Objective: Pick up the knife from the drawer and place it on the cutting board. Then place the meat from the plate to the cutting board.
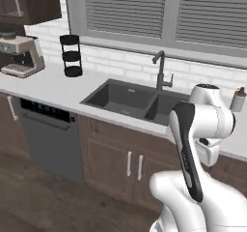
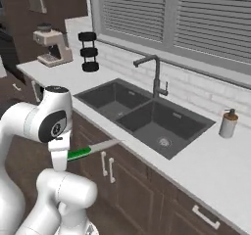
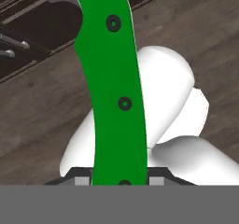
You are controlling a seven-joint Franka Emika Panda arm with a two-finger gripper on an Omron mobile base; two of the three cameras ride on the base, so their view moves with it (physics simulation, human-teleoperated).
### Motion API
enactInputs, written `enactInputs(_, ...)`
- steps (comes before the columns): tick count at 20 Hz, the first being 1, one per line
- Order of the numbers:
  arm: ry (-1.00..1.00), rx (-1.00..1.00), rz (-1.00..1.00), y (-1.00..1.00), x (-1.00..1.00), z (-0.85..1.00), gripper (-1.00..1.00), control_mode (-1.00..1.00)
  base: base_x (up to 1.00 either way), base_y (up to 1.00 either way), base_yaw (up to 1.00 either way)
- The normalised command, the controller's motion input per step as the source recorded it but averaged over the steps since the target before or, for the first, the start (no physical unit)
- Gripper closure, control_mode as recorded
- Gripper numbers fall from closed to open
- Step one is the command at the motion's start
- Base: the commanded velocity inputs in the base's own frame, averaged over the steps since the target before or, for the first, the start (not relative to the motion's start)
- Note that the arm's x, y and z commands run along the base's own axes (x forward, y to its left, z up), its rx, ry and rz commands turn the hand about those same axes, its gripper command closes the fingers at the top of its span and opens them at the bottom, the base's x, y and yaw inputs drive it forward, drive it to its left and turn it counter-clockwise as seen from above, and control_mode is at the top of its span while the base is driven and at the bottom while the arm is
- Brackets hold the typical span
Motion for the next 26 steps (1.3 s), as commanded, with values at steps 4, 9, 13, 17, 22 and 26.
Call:
enactInputs(4,0.0,0.0,0.0,0.0,0.0,0.0,1.0,1.0,0.17,0.2,0.92)
enactInputs(9,0.0,0.0,0.0,0.0,0.0,0.0,1.0,1.0,0.42,0.03,0.9)
enactInputs(13,0.0,0.0,0.0,0.0,0.0,0.0,1.0,1.0,0.51,0.0,0.9)
enactInputs(17,0.0,0.0,0.0,0.0,0.0,0.0,1.0,1.0,0.54,0.0,0.9)
enactInputs(22,0.0,0.0,0.0,0.0,0.0,0.0,1.0,1.0,0.9,-0.02,0.79)
enactInputs(26,0.0,0.0,0.0,0.0,0.0,0.0,1.0,1.0,1.0,-0.11,0.6)
